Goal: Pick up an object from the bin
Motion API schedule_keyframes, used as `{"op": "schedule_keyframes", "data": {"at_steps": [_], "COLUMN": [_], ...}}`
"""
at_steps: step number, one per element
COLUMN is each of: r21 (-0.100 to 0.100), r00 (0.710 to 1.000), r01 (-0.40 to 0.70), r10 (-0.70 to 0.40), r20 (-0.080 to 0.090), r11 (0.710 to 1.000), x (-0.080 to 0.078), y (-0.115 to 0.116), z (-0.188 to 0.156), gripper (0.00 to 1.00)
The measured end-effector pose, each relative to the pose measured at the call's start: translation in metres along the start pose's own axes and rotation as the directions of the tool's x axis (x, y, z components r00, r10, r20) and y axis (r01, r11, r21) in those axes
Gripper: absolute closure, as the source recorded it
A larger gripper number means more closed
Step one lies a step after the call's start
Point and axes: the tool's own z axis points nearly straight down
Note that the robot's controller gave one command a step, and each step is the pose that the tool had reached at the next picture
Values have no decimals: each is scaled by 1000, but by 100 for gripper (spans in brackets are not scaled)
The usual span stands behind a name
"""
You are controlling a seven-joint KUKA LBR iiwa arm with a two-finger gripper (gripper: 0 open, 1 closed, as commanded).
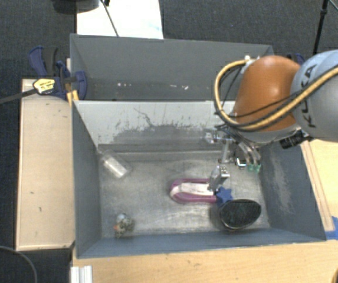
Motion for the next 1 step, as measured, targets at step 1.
{"op": "schedule_keyframes", "data": {"at_steps": [1], "r21": [0], "r00": [983], "r01": [181], "r10": [-181], "r20": [3], "r11": [983], "x": [11], "y": [6], "z": [90], "gripper": [0]}}
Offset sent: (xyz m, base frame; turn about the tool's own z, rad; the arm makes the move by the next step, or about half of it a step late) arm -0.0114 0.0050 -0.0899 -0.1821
